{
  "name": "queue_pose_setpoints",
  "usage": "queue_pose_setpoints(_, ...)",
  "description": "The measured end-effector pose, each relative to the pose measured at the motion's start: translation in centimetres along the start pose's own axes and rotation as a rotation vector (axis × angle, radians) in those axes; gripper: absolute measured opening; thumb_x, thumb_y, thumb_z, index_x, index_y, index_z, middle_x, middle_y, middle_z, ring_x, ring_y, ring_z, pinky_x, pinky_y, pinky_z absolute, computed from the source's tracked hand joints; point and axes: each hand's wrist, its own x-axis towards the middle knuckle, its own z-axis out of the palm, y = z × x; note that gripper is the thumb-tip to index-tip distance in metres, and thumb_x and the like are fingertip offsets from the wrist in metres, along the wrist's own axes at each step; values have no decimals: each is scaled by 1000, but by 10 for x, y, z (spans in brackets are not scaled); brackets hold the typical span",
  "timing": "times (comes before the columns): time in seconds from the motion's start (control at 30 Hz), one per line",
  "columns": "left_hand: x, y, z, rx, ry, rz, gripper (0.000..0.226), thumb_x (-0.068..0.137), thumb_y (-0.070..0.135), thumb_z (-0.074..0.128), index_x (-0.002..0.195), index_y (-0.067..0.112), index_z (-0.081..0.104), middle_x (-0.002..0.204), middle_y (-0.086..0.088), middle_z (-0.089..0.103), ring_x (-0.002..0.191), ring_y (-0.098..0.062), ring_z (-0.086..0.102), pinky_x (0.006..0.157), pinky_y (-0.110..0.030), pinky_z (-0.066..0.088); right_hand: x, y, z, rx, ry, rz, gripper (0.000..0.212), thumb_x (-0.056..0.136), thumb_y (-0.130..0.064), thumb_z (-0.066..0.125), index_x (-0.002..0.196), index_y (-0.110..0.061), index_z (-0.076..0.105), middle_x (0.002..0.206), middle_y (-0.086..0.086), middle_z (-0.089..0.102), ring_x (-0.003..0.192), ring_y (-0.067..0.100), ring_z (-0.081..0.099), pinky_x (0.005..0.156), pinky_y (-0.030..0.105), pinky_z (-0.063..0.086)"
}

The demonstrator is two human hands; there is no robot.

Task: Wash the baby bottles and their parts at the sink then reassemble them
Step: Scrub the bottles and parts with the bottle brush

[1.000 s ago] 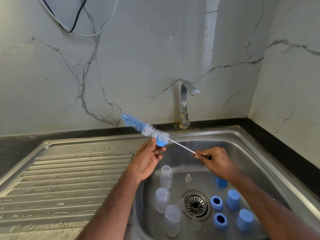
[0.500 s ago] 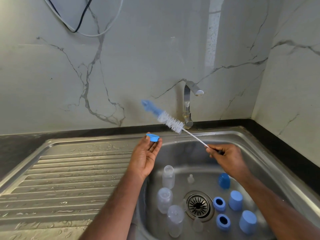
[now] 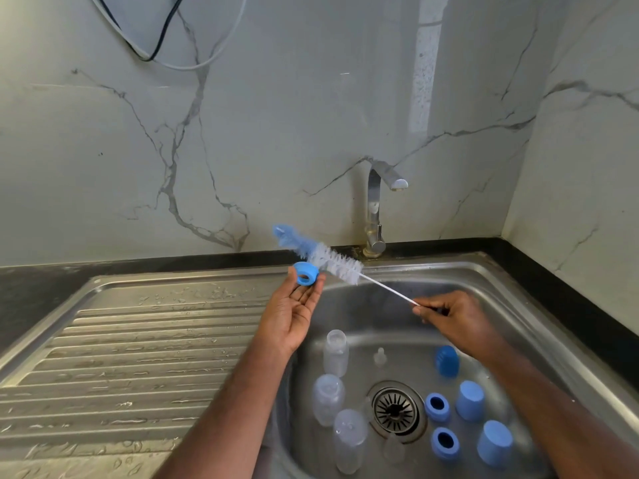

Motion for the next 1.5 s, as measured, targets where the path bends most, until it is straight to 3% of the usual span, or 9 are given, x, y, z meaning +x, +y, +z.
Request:
queue_pose_setpoints(0.17,-2,-4,0,81,22,-32,28,100,20,58,118,0,61,101,-19,75,88,-25,74,73,-30,62,-1,-7,8,18,32,-48,20,89,-19,75,105,-30,74,85,-28,67,83,-14,65,73,6,50)
queue_pose_setpoints(0.43,-2,-2,0,46,42,-8,30,100,17,58,122,-3,58,106,-21,74,95,-26,74,76,-30,62,-2,-6,4,-17,21,-48,19,89,-16,74,103,-29,75,84,-26,66,82,-7,67,77,13,54)
queue_pose_setpoints(0.63,-8,-13,10,85,33,-62,27,101,11,55,122,-4,60,111,-23,73,99,-28,73,80,-32,62,-2,-13,12,-11,33,-122,23,88,-19,75,103,-37,72,82,-32,64,86,-15,64,75,4,49)
queue_pose_setpoints(0.8,-7,-1,7,39,43,-17,26,101,11,55,120,-6,59,104,-24,74,91,-29,75,80,-33,62,0,0,1,-7,-11,-43,20,89,-17,74,101,-33,74,85,-28,65,83,-15,65,82,14,55)
queue_pose_setpoints(0.87,-11,-8,9,62,20,-52,28,100,9,54,123,-8,58,110,-25,72,96,-30,75,85,-35,61,-2,-8,11,9,-8,-101,21,88,-18,75,99,-36,73,81,-28,67,83,-11,67,79,11,54)
queue_pose_setpoints(0.97,-15,-16,14,91,-23,-76,29,99,11,57,122,-7,59,117,-26,70,101,-32,73,91,-37,59,1,-11,17,17,14,-126,20,90,-22,73,95,-41,73,82,-15,75,81,4,71,76,20,58)
queue_pose_setpoints(1.17,-10,-7,6,56,-1,-31,35,98,20,61,123,-5,59,108,-25,72,94,-29,74,77,-32,63,0,1,3,51,-36,-45,26,89,-17,74,93,-43,70,87,-18,73,83,-2,70,77,18,56)
queue_pose_setpoints(1.3,-12,-18,11,72,-29,-80,34,100,20,59,122,-6,60,116,-27,70,100,-32,73,86,-35,61,0,-11,21,24,-10,-87,17,91,-21,74,99,-36,75,75,-15,74,76,9,71,71,21,59)
queue_pose_setpoints(1.5,-2,-17,2,56,106,1,21,101,12,55,115,-2,61,119,-27,68,90,-27,75,74,-35,63,-1,-3,2,-5,-72,-33,20,87,-14,77,99,-29,76,76,-22,69,78,-5,69,75,12,56)
